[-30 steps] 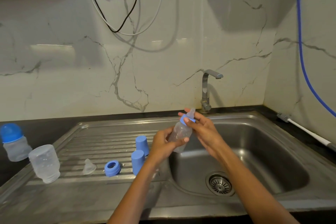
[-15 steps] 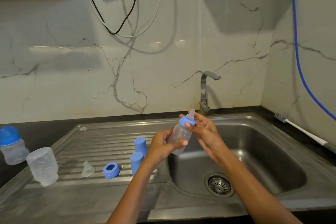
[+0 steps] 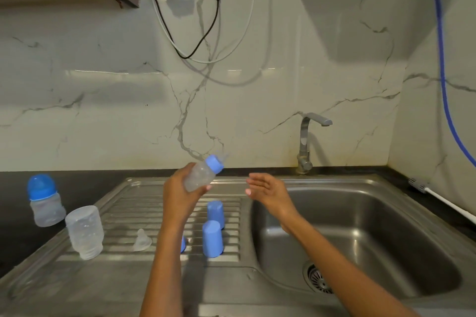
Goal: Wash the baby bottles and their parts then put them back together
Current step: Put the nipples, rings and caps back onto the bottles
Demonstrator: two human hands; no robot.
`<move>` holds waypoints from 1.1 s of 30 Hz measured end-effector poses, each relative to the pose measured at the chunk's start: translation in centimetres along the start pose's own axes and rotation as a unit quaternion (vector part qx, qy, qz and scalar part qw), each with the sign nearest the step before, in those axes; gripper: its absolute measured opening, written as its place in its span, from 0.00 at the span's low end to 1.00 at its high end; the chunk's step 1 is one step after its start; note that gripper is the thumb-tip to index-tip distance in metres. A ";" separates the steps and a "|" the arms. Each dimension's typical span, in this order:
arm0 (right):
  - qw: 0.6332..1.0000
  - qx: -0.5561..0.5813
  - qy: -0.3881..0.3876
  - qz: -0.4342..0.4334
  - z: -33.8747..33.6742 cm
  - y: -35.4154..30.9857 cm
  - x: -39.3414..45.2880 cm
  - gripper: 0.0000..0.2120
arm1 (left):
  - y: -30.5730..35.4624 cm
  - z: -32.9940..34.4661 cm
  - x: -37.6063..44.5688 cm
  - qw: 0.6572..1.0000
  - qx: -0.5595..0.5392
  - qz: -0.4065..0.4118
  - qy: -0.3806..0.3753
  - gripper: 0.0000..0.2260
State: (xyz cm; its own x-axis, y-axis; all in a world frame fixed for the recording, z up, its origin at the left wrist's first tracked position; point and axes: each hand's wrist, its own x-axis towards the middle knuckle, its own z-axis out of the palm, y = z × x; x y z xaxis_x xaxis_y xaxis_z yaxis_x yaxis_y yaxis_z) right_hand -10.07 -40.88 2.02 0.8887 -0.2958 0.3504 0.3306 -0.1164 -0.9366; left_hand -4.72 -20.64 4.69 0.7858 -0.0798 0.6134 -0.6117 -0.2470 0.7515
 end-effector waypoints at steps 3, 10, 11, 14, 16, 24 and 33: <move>0.982 -0.177 -0.057 -0.028 1.9 1.7 1.6 0.17 | -1.5 -1.1 0.0 0.995 0.100 0.006 -0.005 0.17; 0.931 -0.285 -0.217 -0.062 5.6 3.4 4.0 0.18 | -3.1 -0.4 0.1 0.953 0.302 -0.012 -0.027 0.20; 0.932 -0.281 -0.220 -0.061 6.1 3.6 4.2 0.16 | -3.3 -0.5 0.2 0.951 0.307 -0.021 -0.032 0.21; 0.930 -0.296 -0.206 -0.066 7.0 3.9 4.3 0.15 | -3.5 -0.6 0.3 0.954 0.296 -0.029 -0.022 0.22; 0.935 -0.300 -0.176 -0.068 6.9 4.0 4.0 0.14 | -3.6 -0.7 0.1 0.959 0.283 -0.029 -0.014 0.22; 0.985 -0.074 0.155 0.000 0.5 1.7 2.1 0.13 | -1.9 0.4 -0.2 0.967 0.251 -0.004 -0.050 0.23; 0.989 0.066 0.119 -0.059 -1.9 -1.1 0.9 0.16 | 0.2 3.1 -1.3 0.989 0.125 0.007 -0.083 0.23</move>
State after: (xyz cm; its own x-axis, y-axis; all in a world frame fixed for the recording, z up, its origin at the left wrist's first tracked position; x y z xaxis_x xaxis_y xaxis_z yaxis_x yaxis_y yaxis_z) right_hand -10.21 -42.86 3.35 0.7467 -0.5037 0.4345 0.4801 -0.0441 -0.8761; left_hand -5.61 -23.55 3.31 0.7944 -0.2369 0.5593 -0.5971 -0.4734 0.6476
